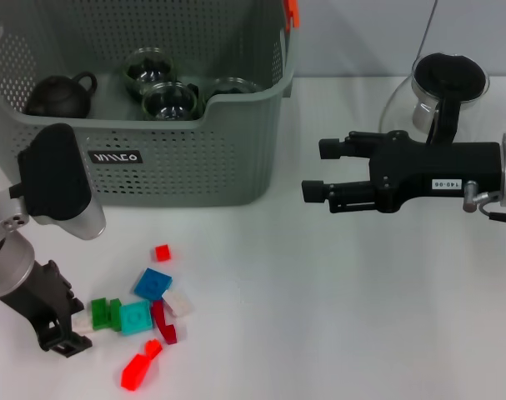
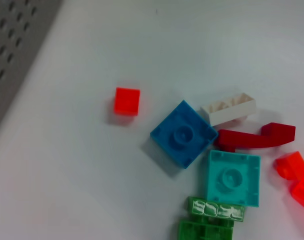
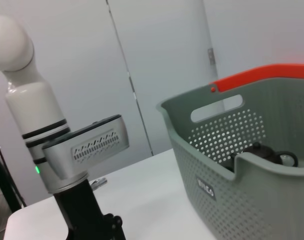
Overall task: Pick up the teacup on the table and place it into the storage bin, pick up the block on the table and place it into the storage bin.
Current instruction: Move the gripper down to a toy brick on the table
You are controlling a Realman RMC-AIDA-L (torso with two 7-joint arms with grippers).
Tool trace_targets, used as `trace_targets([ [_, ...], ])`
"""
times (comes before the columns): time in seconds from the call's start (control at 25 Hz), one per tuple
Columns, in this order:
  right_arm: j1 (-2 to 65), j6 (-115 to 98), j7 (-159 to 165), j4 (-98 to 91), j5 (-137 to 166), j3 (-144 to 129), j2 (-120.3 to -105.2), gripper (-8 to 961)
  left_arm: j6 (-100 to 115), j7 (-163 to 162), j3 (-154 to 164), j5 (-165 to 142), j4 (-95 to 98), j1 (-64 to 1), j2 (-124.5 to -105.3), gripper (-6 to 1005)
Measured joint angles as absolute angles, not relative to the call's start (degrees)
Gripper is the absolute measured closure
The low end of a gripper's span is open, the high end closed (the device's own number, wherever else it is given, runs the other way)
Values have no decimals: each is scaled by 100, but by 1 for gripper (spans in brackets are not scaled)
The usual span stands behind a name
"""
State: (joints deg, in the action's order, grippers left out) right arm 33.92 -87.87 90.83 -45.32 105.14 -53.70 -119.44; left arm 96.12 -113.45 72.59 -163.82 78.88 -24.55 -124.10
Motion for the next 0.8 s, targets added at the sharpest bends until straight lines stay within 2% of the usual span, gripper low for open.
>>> trace_targets([
  [0.4, 3508, -8917, 8997, -4518, 10783, -5900, -11879, 69, 9545, -11335, 7259, -16383, 7872, -2431, -12410, 490],
  [0.8, 3958, -8584, 9212, -4066, 11449, -5910, -11961, 71, 9479, -11322, 7266, -16383, 7866, -2426, -12410, 479],
])
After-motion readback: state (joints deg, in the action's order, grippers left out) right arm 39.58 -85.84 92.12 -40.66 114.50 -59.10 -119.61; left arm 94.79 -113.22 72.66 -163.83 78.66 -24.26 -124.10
